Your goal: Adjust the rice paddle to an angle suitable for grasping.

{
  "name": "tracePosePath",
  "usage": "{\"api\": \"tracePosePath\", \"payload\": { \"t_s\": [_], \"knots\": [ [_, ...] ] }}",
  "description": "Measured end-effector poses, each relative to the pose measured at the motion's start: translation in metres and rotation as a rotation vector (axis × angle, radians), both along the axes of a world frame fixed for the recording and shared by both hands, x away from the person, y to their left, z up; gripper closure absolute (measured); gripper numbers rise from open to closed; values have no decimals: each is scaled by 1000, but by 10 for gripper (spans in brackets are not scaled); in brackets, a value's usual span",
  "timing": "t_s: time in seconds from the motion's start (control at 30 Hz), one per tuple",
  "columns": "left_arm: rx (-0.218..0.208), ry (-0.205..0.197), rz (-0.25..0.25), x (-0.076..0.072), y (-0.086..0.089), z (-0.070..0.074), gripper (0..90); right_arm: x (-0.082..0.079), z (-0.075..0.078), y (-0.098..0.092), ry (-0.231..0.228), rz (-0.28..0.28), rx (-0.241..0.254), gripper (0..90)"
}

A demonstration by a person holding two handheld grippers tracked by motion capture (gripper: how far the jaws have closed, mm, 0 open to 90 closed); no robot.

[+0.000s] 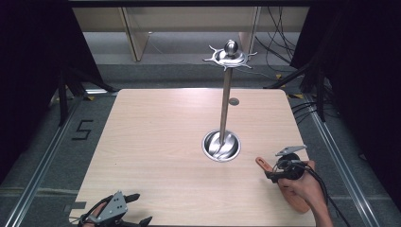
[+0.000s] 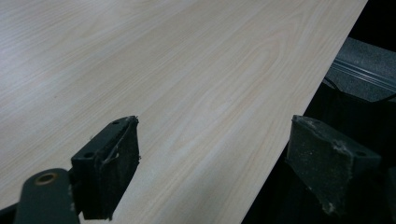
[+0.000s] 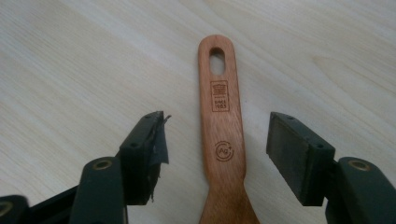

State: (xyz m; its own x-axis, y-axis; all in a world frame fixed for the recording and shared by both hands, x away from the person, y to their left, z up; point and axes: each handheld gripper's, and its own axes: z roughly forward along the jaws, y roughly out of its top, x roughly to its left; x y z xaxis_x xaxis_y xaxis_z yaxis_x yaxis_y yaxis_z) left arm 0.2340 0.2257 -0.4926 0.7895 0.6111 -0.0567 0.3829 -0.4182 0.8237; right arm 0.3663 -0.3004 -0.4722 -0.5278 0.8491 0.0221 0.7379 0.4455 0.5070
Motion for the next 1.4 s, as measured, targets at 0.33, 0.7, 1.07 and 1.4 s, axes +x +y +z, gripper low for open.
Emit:
{"api": "tracePosePath", "payload": {
  "t_s": [0.33,0.7,1.07,1.4],
  "knots": [
    [0,-4,6,0,0,0,164,13,-4,1,60,34,-36,480],
    [10,6,6,0,1,1,163,20,-8,3,114,43,-87,568],
    [12,6,4,0,1,1,163,31,-3,16,219,80,-161,631],
    [11,5,4,-1,1,1,163,43,-1,23,273,137,-231,661]
  ]
}}
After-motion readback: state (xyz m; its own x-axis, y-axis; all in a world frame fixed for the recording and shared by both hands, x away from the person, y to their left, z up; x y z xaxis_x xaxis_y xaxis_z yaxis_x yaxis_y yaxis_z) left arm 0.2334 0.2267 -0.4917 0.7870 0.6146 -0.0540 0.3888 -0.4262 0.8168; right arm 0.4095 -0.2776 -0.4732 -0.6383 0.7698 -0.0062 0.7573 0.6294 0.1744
